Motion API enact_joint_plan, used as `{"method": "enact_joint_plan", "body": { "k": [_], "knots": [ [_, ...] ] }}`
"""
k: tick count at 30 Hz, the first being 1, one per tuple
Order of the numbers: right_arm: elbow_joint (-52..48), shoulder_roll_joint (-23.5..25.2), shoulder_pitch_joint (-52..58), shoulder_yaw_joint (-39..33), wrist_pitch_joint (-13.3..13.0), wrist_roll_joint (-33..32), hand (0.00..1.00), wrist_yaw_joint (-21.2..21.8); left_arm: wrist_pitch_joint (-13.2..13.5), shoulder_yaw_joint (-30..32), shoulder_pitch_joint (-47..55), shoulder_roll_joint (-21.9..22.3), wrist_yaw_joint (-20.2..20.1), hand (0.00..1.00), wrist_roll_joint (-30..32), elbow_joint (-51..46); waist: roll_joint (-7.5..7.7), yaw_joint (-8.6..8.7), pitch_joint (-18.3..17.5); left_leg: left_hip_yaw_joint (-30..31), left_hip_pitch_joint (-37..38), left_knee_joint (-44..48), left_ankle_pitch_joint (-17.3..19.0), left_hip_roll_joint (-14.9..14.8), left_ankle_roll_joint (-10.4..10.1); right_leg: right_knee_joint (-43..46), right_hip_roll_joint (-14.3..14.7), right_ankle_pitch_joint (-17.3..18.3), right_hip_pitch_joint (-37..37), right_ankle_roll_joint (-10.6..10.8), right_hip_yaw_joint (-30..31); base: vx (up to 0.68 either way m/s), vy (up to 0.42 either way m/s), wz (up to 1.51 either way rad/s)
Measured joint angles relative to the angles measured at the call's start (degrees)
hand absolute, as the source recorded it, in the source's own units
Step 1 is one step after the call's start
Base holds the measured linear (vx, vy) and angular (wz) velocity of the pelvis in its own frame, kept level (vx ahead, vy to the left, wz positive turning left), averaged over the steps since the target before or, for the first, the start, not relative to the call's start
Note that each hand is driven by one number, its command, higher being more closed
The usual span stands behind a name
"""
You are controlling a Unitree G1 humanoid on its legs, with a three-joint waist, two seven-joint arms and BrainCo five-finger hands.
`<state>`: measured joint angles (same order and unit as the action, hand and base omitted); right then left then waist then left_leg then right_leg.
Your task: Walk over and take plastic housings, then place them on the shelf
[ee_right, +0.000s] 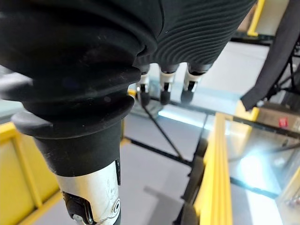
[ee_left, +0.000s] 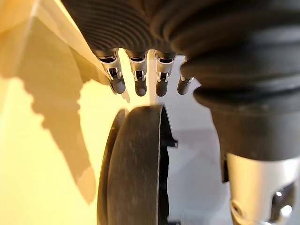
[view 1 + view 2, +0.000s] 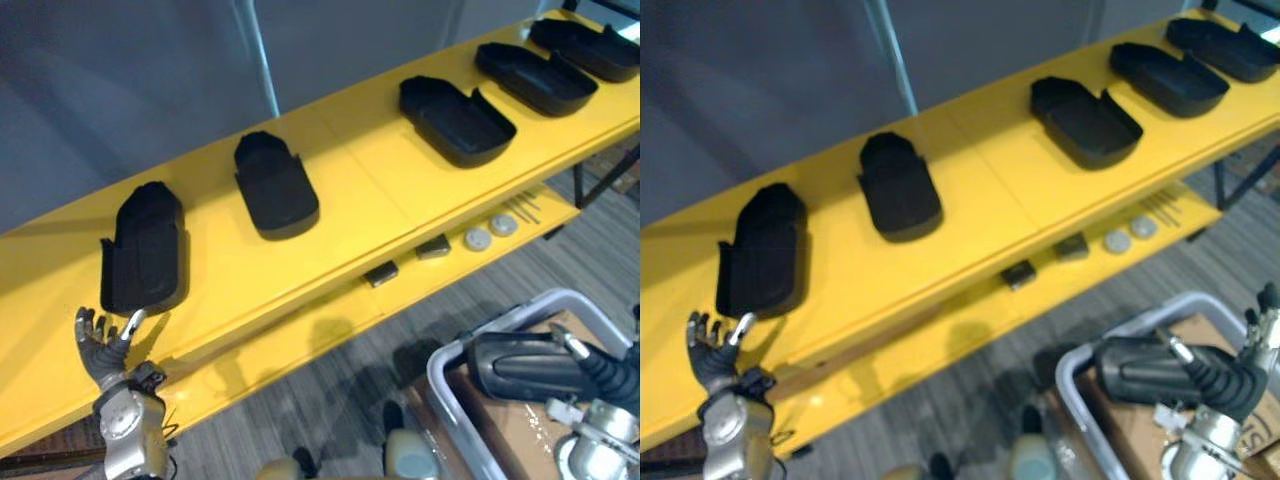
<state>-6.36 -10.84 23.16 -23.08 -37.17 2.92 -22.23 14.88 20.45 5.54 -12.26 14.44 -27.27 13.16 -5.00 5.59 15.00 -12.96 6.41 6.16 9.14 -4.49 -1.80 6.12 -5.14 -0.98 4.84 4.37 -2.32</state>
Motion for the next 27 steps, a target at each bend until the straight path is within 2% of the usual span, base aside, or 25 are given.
{"method": "enact_joint_plan", "body": {
  "k": [2, 4, 10, 20, 27],
  "knots": [
    [0.0, 0.0, 0.0, 0.0, 0.0, 0.0, 0.0, 0.0, 0.1, -1.0, 0.1, -0.6, -0.3, 0.0, -1.4, 0.1, 0.0, -0.01, 0.0, 0.0, 0.0, 0.0, 0.0, 0.0, 0.0, 0.0, 0.0, -0.1, 0.0, 0.0, 0.1, -0.02, 0.006, -0.01],
    [-0.2, 0.0, 0.0, 0.0, 0.0, -0.1, 0.0, 0.1, 0.2, -1.0, 0.1, -0.9, -2.4, 0.0, -3.8, 0.2, 0.0, -0.01, 0.0, -0.1, 0.0, 0.0, 0.0, 0.1, 0.0, 0.2, 0.0, -0.2, 0.1, 0.0, 0.3, 0.0, 0.0, 0.0],
    [-0.4, 0.0, 0.1, 0.0, 0.2, -1.4, 0.0, 2.1, 0.3, -1.2, 0.2, -0.9, -5.8, 0.0, -4.3, 0.3, -0.11, 0.0, -0.1, -0.3, 0.0, 0.0, 0.0, 0.1, 0.0, 0.6, 0.0, -0.4, 0.2, 0.2, 0.6, 0.0, 0.0, 0.0],
    [-0.4, 0.0, 0.2, 0.0, 0.2, -3.3, 0.0, 3.8, 0.3, -1.6, 0.5, -0.9, -7.2, 0.0, -5.6, 0.3, -0.4, 0.0, -0.3, -0.3, 0.2, 0.1, 0.0, 0.1, 0.0, 0.8, 0.0, -0.5, 0.2, 0.3, 0.7, 0.0, 0.0, 0.0],
    [-0.6, 0.0, 0.5, 0.0, 0.2, -3.3, 0.0, 4.8, 0.0, -1.8, 1.4, -0.9, -8.4, 0.0, -6.5, 0.3, -1.22, 0.0, -0.8, -0.4, 0.5, 0.1, 0.0, 0.1, 0.0, 1.4, 0.0, 0.0, 0.2, 0.0, 0.7, 0.0, 0.0, 0.0]
  ]
}}
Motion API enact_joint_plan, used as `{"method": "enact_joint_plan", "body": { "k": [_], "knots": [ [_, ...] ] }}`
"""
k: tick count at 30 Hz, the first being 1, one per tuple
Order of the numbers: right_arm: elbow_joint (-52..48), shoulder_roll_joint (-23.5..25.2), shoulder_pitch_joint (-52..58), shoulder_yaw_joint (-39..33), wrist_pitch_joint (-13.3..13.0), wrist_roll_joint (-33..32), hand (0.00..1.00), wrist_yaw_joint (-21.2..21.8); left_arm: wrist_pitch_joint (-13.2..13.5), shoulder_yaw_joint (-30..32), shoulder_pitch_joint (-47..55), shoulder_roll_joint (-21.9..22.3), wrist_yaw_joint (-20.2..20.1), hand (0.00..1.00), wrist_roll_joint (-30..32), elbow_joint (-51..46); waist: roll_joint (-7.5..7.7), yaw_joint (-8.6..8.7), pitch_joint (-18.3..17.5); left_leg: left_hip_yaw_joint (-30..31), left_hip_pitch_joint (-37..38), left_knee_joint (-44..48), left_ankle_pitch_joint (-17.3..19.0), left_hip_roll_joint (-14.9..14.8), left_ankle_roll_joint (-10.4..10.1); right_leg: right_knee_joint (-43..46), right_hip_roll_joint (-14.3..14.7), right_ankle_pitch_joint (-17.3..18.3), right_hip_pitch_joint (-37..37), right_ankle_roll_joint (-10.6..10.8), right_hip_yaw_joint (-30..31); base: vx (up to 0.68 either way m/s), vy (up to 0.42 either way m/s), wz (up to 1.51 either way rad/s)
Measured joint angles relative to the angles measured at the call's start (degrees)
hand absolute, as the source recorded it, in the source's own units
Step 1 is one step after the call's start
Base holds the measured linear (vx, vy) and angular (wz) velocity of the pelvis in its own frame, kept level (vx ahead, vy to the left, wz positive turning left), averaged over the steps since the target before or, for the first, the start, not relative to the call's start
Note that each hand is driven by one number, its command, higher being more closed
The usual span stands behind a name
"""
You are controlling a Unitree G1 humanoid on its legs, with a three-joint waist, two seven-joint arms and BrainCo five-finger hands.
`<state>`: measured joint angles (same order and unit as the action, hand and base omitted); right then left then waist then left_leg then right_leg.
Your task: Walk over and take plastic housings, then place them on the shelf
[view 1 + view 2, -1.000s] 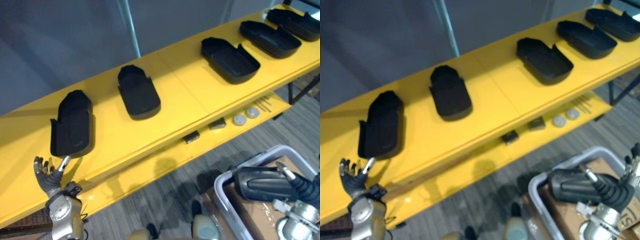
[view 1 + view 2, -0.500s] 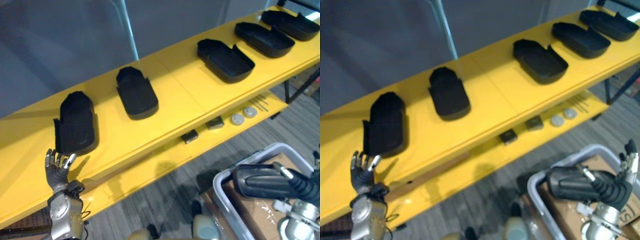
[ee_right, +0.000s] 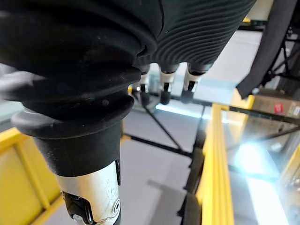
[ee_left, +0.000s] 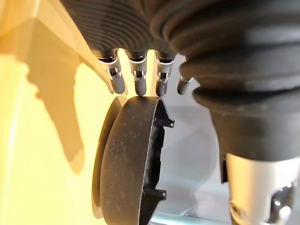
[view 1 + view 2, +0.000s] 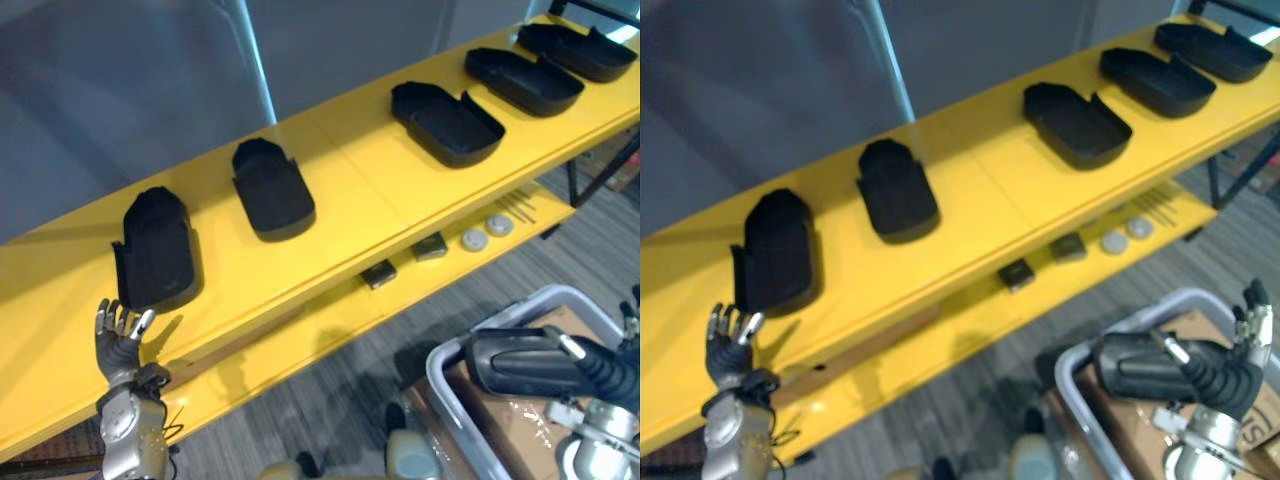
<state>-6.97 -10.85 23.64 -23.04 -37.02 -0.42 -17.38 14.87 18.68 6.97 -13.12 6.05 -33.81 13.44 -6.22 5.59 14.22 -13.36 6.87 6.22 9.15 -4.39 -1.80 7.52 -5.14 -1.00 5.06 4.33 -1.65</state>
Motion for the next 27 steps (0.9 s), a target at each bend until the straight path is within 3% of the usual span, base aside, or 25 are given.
{"method": "enact_joint_plan", "body": {
  "k": [5, 7, 8, 9, 11, 12, 14, 15, 17, 20, 21, 23, 25, 27],
  "knots": [
    [-1.6, 0.0, 0.3, 0.3, 0.4, 0.1, 0.0, 0.0, 0.0, -0.8, 0.4, 0.0, 0.3, 0.0, 0.0, 0.0, -0.43, -0.02, -0.3, 0.0, 0.0, 0.0, 0.0, 0.0, 0.0, 1.1, -0.1, 0.6, 0.7, -0.1, 0.0, 0.0, 0.0, 0.0],
    [-1.5, 0.0, 0.4, 1.1, 0.9, 0.1, 0.0, 0.1, 0.1, -1.2, 0.5, 0.1, 2.5, 0.0, 0.5, 0.0, -0.45, -0.01, -0.3, 0.0, 0.0, 0.0, 0.0, 0.0, 0.0, 1.5, -0.1, 0.8, 0.9, -0.1, 0.0, 0.0, 0.0, 0.0],
    [-1.5, 0.1, 0.4, 1.5, 0.9, 0.1, 0.0, 0.1, 0.9, -1.3, 0.3, 0.1, 7.6, 0.0, 3.0, 0.0, -0.46, 0.02, -0.3, 0.0, 0.0, 0.0, 0.0, 0.0, 0.0, 1.9, -0.1, 0.8, 0.9, -0.1, -0.1, 0.0, 0.0, 0.0],
    [-1.5, 0.1, 0.4, 1.5, 0.9, 0.1, 0.0, 0.1, 1.2, -1.3, 0.3, 0.1, 8.6, 0.0, 3.5, 0.0, -0.46, 0.03, -0.3, 0.0, 0.0, 0.0, 0.0, 0.0, 0.0, 1.9, -0.1, 0.8, 0.9, -0.1, -0.1, 0.0, 0.0, 0.0],
    [-1.5, 0.4, 1.1, 2.4, 0.9, 0.1, 0.0, -0.1, 5.4, -0.8, 0.5, 0.2, 19.0, 0.0, 9.2, -2.8, -0.41, -0.03, -0.3, 0.3, -0.1, 0.0, -0.1, 0.0, 0.0, 2.1, -0.1, 0.8, 0.9, -0.1, -0.2, 0.0, 0.0, 0.02],
    [-1.5, 0.6, 1.5, 2.6, 0.9, 0.1, 0.0, -0.2, 6.6, -0.6, 0.8, 0.2, 20.9, 0.0, 10.0, -4.9, -0.38, -0.13, -0.3, 0.3, -0.1, 0.0, -0.1, 0.0, 0.0, 2.1, -0.1, 0.8, 1.0, -0.1, -0.2, -0.01, 0.001, 0.04],
    [-1.6, 2.0, 2.7, 3.6, 0.9, 0.1, 0.0, -0.4, 12.4, 1.0, 3.3, 1.6, 27.6, 0.0, 17.0, -19.3, -0.27, -0.21, -0.2, 0.6, -0.4, 0.1, -0.1, 0.1, 0.1, 2.0, -0.3, 0.9, 1.0, -0.2, -0.6, -0.01, 0.006, 0.06],
    [-1.6, 2.2, 2.8, 3.6, 0.9, 0.1, 0.0, -0.4, 13.0, 1.0, 3.5, 1.8, 27.8, 0.0, 17.5, -20.8, -0.27, -0.23, -0.2, 0.7, -0.5, 0.1, -0.1, 0.1, 0.1, 2.0, -0.3, 0.9, 1.0, -0.2, -0.7, 0.0, 0.009, 0.15],
    [-1.6, 3.6, 3.5, 3.6, 1.0, 0.1, 0.0, -1.1, 16.0, 0.2, 5.2, 3.2, 27.0, 0.0, 20.5, -29.9, -0.36, -0.15, -0.2, 1.6, -1.1, 0.1, -0.1, 0.3, 0.1, 1.7, -0.7, 0.9, 1.0, -0.2, -1.5, 0.0, 0.015, 0.17],
    [-3.7, 4.5, 4.1, 4.2, 1.4, 0.0, 0.0, -1.5, 16.4, -1.5, 9.1, 4.9, 21.7, 0.0, 22.6, -38.3, -0.11, -0.2, -0.1, 1.7, -1.1, 0.1, -0.1, 0.3, 0.1, 1.1, -0.7, 0.7, 0.7, 0.2, -1.6, 0.0, 0.009, 0.03],
    [-4.5, 4.9, 4.2, 4.4, 1.4, 0.0, 0.0, -1.5, 16.2, -2.3, 10.5, 5.2, 18.0, 0.0, 22.7, -39.3, -0.16, -0.2, -0.1, 1.8, -1.1, 0.1, -0.1, 0.3, 0.1, 0.8, -0.7, 0.5, 0.5, 0.3, -1.7, 0.01, 0.013, 0.04],
    [-4.9, 5.4, 4.3, 4.8, 2.0, 0.0, 0.0, -1.4, 15.0, -3.5, 11.5, 5.2, 13.5, 0.0, 23.0, -39.4, 0.05, -0.27, 0.1, 1.9, -1.1, 0.1, -0.1, 0.4, 0.1, 0.6, -0.7, 0.4, 0.3, 0.4, -1.8, 0.0, 0.014, 0.04],
    [-4.9, 6.1, 4.3, 4.8, 2.1, -1.1, 0.0, -1.4, 12.5, -4.0, 12.7, 5.1, 6.4, 0.0, 21.3, -39.4, 0.52, -0.31, 0.4, 2.2, -1.1, 0.2, 0.0, 0.4, 0.1, -0.2, -0.8, 0.1, -0.3, 0.3, -2.2, -0.01, 0.016, 0.05],
    [-4.9, 6.3, 4.4, 4.8, 2.1, -1.1, 0.0, -1.4, 9.5, -4.2, 13.3, 5.1, 3.0, 0.0, 20.2, -39.2, 0.84, -0.31, 0.6, 2.4, -1.2, 0.2, 0.0, 0.4, 0.1, -1.0, -0.9, -0.1, -0.7, 0.2, -2.5, -0.01, 0.018, 0.08]
  ]
}}
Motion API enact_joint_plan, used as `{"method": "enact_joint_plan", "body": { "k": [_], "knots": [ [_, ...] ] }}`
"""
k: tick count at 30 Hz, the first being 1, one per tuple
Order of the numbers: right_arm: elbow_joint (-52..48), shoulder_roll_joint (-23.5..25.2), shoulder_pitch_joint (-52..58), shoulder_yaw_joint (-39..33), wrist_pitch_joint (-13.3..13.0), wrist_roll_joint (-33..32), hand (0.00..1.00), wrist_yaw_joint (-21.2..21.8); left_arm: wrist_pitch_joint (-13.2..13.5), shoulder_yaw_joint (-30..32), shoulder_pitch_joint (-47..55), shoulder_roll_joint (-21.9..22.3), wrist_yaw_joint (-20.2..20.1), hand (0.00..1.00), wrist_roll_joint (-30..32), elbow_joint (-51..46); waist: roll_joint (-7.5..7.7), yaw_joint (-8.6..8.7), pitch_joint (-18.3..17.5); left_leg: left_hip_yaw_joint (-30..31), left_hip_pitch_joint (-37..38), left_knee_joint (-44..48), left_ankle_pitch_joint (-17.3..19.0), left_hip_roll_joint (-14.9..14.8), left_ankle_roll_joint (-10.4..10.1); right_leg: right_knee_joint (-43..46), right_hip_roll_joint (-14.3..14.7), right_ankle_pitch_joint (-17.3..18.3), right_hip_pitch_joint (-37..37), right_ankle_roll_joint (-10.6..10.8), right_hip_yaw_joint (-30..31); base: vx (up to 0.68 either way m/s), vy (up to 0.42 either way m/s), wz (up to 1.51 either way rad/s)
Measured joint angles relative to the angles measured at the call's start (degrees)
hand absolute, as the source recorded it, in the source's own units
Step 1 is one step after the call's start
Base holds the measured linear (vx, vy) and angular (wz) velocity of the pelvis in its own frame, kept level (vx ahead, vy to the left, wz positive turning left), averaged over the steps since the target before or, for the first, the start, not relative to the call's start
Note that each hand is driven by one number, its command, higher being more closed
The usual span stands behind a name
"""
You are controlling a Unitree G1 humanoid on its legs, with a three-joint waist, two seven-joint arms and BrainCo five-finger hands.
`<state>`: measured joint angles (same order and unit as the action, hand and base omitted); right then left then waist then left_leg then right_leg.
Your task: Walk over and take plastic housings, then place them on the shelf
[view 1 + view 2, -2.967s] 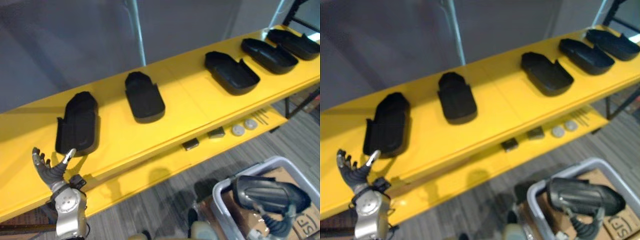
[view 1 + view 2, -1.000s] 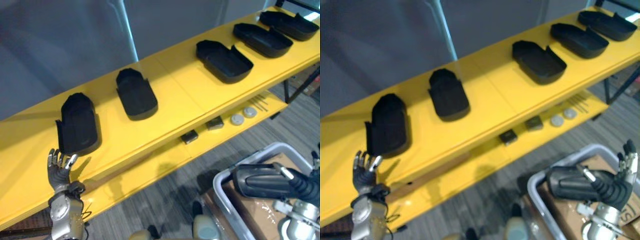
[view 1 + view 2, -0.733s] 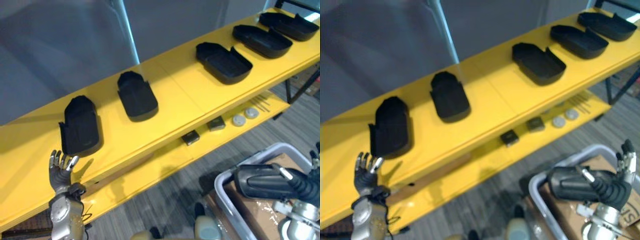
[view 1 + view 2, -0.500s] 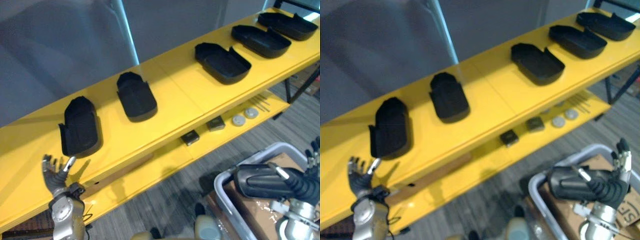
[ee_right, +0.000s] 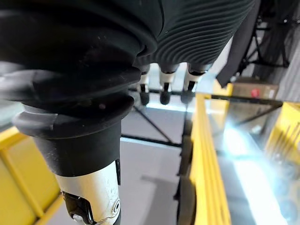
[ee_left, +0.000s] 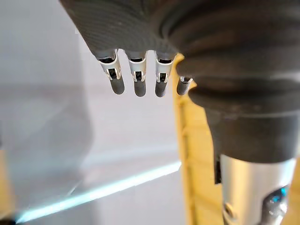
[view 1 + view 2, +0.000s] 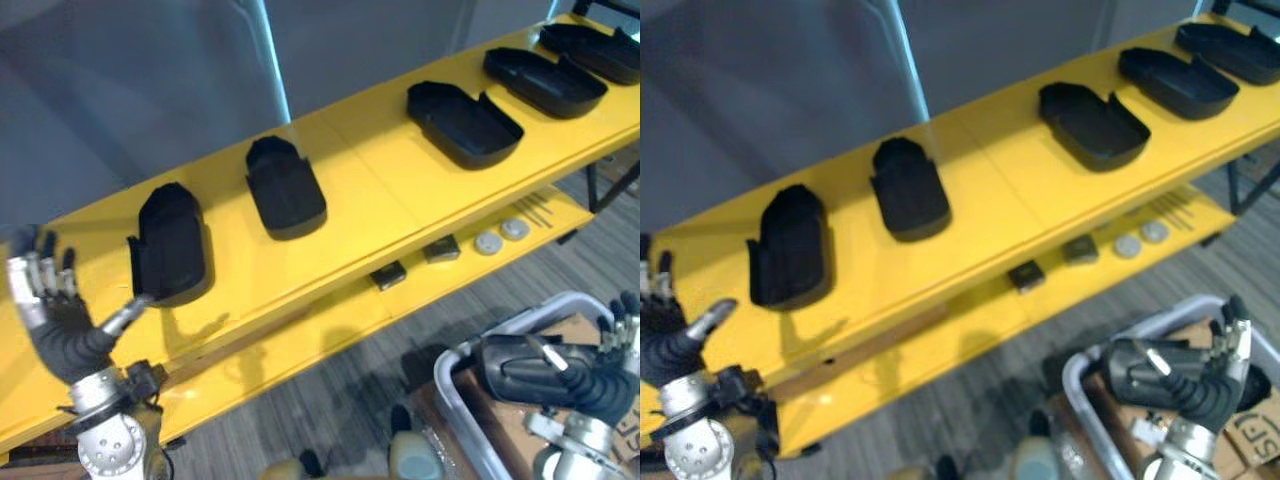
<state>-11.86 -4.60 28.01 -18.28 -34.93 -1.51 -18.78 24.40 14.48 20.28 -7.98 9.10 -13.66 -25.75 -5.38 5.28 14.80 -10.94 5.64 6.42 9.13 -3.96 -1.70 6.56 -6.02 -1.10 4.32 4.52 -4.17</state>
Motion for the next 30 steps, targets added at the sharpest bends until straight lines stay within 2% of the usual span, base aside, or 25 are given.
{"method": "enact_joint_plan", "body": {
  "k": [1, 4, 5, 9, 14, 24, 28, 30],
  "knots": [
    [0.0, 0.0, 0.1, 0.0, 0.0, 0.0, 0.0, 0.0, -1.9, -0.3, 0.2, 0.0, -1.9, 0.0, -1.2, 0.1, 0.15, 0.04, 0.1, 0.5, -0.2, 0.1, 0.0, 0.1, 0.0, -0.3, -0.1, -0.1, -0.2, 0.0, -0.3, 0.0, 0.021, 0.14],
    [0.0, 0.0, 0.5, 0.0, 0.0, 0.0, 0.0, -0.1, -5.2, -1.8, 0.6, 0.0, -5.2, 0.0, -6.2, 0.4, 0.36, -0.03, 0.3, 1.0, -0.7, 0.2, 0.0, 0.3, 0.0, -0.4, -0.4, -0.4, 0.0, 0.5, -0.6, 0.01, 0.025, 0.11],
    [0.0, 0.0, 0.5, 0.0, 0.0, 0.0, 0.0, -0.1, -7.2, -2.0, 1.3, 0.0, -5.9, 0.0, -6.7, 1.0, 0.27, -0.06, 0.6, 1.0, -0.7, 0.2, 0.0, 0.3, 0.0, -0.4, -0.5, -0.4, -0.1, 0.6, -0.6, 0.02, 0.033, 0.01],
    [0.0, 0.1, 0.6, 0.0, 0.0, 0.0, 0.0, -0.2, -11.0, -2.1, 2.0, 0.0, -6.9, 0.0, -8.1, 3.2, -0.08, -0.06, 0.9, 1.1, -0.7, 0.1, 0.0, 0.6, 0.0, -0.4, -0.7, -0.5, -0.1, 0.7, -0.7, 0.02, 0.032, 0.02],
    [0.0, 0.1, 0.6, 0.5, 0.0, 0.0, 0.0, -1.4, -15.7, -2.2, 2.3, 0.0, -9.6, 0.0, -9.0, 4.6, 0.36, -0.3, 1.2, 1.2, -0.8, 0.1, 0.1, 0.7, 0.1, -1.2, -0.8, -0.6, -0.5, 0.8, -0.8, 0.0, 0.0, 0.0],
    [0.0, 0.1, 1.0, 1.6, 0.0, -1.2, 0.0, -2.5, -21.9, -2.4, 2.5, 0.0, -12.6, 0.0, -10.7, 5.0, 0.5, -0.63, 1.3, 1.3, -0.9, 0.1, 0.1, 0.7, 0.1, -1.4, -0.9, -0.6, -0.5, 0.8, -0.9, 0.0, 0.0, 0.0],
    [0.0, 0.1, 1.0, 1.6, 0.1, -1.2, 0.0, -2.6, -23.7, -2.4, 3.2, 0.0, -12.7, 0.0, -10.7, 5.0, 0.5, -0.71, 1.3, 1.3, -0.9, 0.1, 0.1, 0.7, 0.1, -1.5, -0.9, -0.6, -0.6, 0.9, -1.0, 0.0, 0.0, 0.0],
    [0.0, 0.1, 1.0, 1.6, 0.2, -1.2, 0.0, -2.6, -23.7, -2.4, 3.6, 0.0, -12.5, 0.0, -10.7, 5.0, 0.5, -0.75, 1.3, 1.4, -1.0, 0.1, 0.1, 0.7, 0.1, -1.7, -0.9, -0.7, -0.6, 0.9, -1.0, 0.0, 0.0, 0.0]
  ]
}}
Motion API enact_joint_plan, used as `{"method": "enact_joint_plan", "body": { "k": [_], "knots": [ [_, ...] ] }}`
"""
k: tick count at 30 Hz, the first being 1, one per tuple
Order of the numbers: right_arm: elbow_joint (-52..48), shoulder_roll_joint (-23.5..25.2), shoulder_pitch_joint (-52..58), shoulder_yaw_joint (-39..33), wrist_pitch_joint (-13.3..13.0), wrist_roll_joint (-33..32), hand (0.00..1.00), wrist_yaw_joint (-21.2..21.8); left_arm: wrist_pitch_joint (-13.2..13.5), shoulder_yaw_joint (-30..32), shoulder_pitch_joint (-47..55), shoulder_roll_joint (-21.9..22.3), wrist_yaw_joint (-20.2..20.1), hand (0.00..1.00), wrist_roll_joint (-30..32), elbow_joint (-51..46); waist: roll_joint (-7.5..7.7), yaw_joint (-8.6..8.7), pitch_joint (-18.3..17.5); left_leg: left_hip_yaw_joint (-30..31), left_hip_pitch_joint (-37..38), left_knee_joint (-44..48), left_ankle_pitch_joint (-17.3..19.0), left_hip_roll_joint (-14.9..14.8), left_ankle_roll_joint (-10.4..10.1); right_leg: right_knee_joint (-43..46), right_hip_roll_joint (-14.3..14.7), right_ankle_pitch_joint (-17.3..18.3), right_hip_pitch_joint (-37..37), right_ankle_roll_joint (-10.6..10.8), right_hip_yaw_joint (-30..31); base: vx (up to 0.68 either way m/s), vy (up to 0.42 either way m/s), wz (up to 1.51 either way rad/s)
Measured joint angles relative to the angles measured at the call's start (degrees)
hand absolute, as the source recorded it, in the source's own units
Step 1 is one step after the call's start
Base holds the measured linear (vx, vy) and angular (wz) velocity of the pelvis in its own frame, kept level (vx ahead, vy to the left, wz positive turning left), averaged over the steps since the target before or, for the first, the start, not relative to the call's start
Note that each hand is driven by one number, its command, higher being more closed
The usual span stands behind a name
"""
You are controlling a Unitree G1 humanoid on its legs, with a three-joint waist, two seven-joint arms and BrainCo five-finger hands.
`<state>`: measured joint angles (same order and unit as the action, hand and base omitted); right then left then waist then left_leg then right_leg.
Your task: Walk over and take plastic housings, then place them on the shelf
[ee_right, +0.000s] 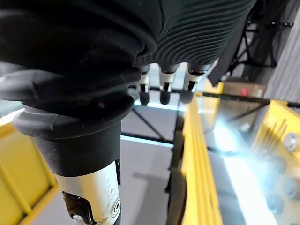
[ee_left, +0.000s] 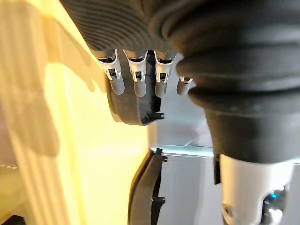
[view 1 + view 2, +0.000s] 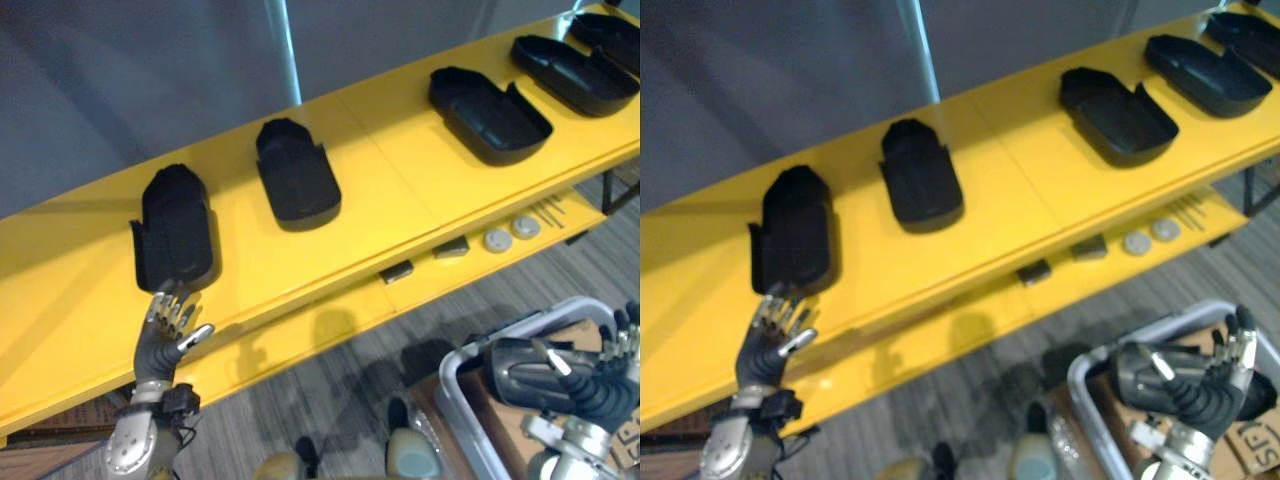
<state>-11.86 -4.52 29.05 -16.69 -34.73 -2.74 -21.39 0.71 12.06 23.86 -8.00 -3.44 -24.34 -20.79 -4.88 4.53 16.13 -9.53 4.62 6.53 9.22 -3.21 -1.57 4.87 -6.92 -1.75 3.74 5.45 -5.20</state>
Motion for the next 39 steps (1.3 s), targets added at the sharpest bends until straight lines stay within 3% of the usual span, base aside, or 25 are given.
{"method": "enact_joint_plan", "body": {
  "k": [5, 9, 17, 26, 32, 39],
  "knots": [
    [0.0, 0.0, 0.0, 0.1, 0.0, -0.3, 0.0, -0.3, 0.0, 0.0, 0.1, 0.0, 1.4, 0.0, 0.5, 0.0, -0.02, -0.19, 0.0, 0.4, -0.5, 0.1, 0.0, 0.0, 0.0, -0.3, -0.1, -0.1, 0.0, 0.1, -0.6, 0.0, 0.004, 0.04],
    [1.1, -0.2, 0.0, 1.2, 0.0, -3.4, 0.0, -0.3, 0.1, -1.3, -0.5, 0.0, 5.6, 0.0, 0.6, 0.0, -0.04, -0.45, 0.0, 0.8, -0.6, 0.1, 0.0, 0.0, 0.0, -0.3, -0.1, -0.2, -0.1, 0.1, -0.9, 0.0, 0.004, 0.05],
    [3.8, -0.9, -0.2, 2.3, 0.0, -3.3, 0.0, -1.2, 0.1, -2.3, -8.3, -0.7, 13.4, 0.0, 0.6, 3.9, -0.01, -0.28, 0.0, 0.7, 0.3, 0.0, 0.0, 0.0, 0.0, -0.4, 0.0, -0.2, -0.8, 0.1, -0.7, 0.0, 0.0, -0.01],
    [4.1, -2.1, -1.7, 2.3, 0.0, -3.3, 0.0, -0.7, 0.1, -2.2, -14.1, -3.0, 16.9, 0.0, 0.5, 9.8, 0.19, 0.91, -0.1, -0.7, 1.2, 0.0, 0.0, 0.1, 0.0, -0.5, 0.1, -0.4, -0.9, -0.1, 0.8, -0.02, 0.008, -0.09],
    [4.1, -2.1, -2.0, 2.3, 0.0, -3.2, 0.0, 0.3, 0.1, -2.9, -15.3, -3.0, 16.6, 0.0, -0.2, 10.9, 0.29, 1.0, -0.1, -0.9, 1.3, 0.1, 0.0, 0.1, 0.0, -0.4, 0.1, -0.6, -0.8, -0.3, 1.1, -0.01, 0.006, -0.02],
    [3.9, -2.1, -2.3, 2.3, 0.0, -2.5, 0.0, 1.4, 0.3, -3.8, -10.3, -2.8, 11.2, 0.0, -2.1, 7.9, 0.41, 0.9, -0.1, -0.8, 1.2, 0.0, 0.0, 0.1, 0.0, -0.3, 0.1, -0.8, -0.8, 0.1, 1.0, 0.0, 0.002, 0.01]
  ]
}}
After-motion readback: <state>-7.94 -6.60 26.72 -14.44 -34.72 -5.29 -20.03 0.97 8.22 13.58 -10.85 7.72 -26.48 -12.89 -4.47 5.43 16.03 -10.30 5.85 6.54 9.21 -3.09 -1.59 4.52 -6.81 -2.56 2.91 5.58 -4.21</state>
